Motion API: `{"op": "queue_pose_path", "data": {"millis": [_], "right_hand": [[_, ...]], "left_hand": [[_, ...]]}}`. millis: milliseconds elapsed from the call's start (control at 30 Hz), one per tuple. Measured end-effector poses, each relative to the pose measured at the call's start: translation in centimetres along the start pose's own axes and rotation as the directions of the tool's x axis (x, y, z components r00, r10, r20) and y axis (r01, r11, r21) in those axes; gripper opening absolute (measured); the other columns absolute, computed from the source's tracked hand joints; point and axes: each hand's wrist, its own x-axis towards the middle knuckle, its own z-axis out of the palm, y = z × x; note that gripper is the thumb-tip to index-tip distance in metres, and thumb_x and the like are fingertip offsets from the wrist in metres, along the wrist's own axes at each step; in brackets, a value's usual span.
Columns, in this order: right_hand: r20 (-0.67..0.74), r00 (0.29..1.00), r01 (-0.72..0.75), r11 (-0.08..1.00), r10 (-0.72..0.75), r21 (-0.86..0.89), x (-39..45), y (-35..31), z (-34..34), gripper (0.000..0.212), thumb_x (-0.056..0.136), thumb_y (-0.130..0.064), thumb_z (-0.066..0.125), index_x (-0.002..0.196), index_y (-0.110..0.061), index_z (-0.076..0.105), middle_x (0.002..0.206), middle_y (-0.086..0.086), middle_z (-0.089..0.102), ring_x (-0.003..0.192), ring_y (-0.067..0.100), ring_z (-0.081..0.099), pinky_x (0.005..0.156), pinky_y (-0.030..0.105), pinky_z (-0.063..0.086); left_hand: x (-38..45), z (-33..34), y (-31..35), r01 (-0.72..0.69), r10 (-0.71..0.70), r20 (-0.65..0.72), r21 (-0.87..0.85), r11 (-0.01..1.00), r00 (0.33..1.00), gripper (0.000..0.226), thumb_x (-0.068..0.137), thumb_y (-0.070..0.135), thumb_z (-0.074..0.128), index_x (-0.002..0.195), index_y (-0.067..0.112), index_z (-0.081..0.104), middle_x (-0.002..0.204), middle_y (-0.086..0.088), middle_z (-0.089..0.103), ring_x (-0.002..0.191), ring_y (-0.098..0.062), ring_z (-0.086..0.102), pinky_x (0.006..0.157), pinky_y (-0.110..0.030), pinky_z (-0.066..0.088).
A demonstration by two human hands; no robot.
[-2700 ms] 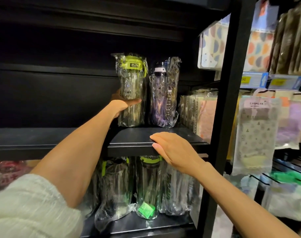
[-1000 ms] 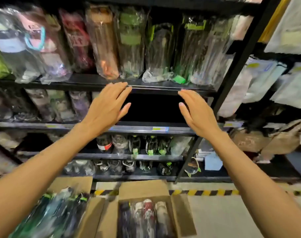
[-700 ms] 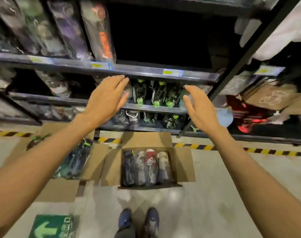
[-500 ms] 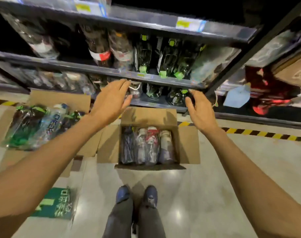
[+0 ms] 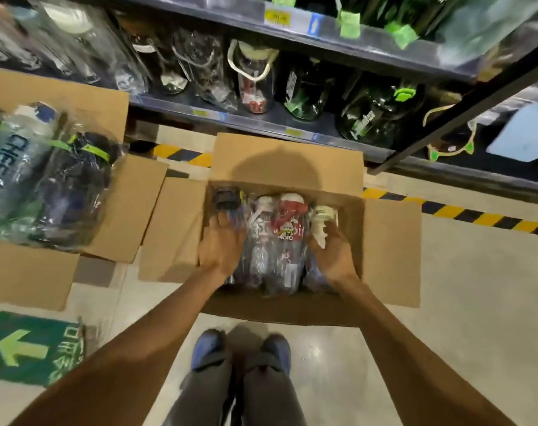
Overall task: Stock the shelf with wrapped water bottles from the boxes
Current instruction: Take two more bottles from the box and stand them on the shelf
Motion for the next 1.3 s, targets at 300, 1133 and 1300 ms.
{"op": "queue_pose_path", "data": {"millis": [300,1133,1300], "right_hand": [[0.053,0.982,-0.189,0.975,0.184,0.115,5.2,2.5,9.9,0.091,0.084,-0.047,0.065,0.144,0.002,0.017,0.139,0.023,0.042,0.125,0.039,0.044,0.102,0.045,0.040],[-0.026,0.872,-0.481,0.866,0.489,0.140,7.4,3.5,14.2,0.097,0.067,-0.040,0.081,0.138,-0.005,0.025,0.140,0.021,0.033,0.131,0.037,0.029,0.108,0.047,0.032],[0.008,0.871,-0.485,0.857,0.492,0.175,7.5,4.1,15.1,0.101,0.067,-0.042,0.081,0.140,-0.004,0.022,0.144,0.020,0.029,0.133,0.039,0.027,0.110,0.050,0.030]], "left_hand": [[4.9,8.3,-3.7,0.459,-0.453,0.097,-0.045,0.887,0.886,0.086,0.091,0.048,0.049,0.146,-0.002,0.005,0.147,-0.022,0.028,0.131,-0.037,0.034,0.103,-0.044,0.033],[7.9,10.4,-4.7,0.561,-0.444,0.352,-0.398,0.726,0.824,0.105,0.074,0.035,0.077,0.145,-0.001,0.008,0.076,0.002,0.043,0.063,-0.009,0.045,0.057,-0.019,0.042],[8.3,10.9,-5.3,0.563,-0.415,0.399,-0.402,0.722,0.818,0.085,0.067,0.044,0.079,0.132,0.003,0.040,0.088,-0.002,0.053,0.073,-0.011,0.053,0.059,-0.017,0.042]]}}
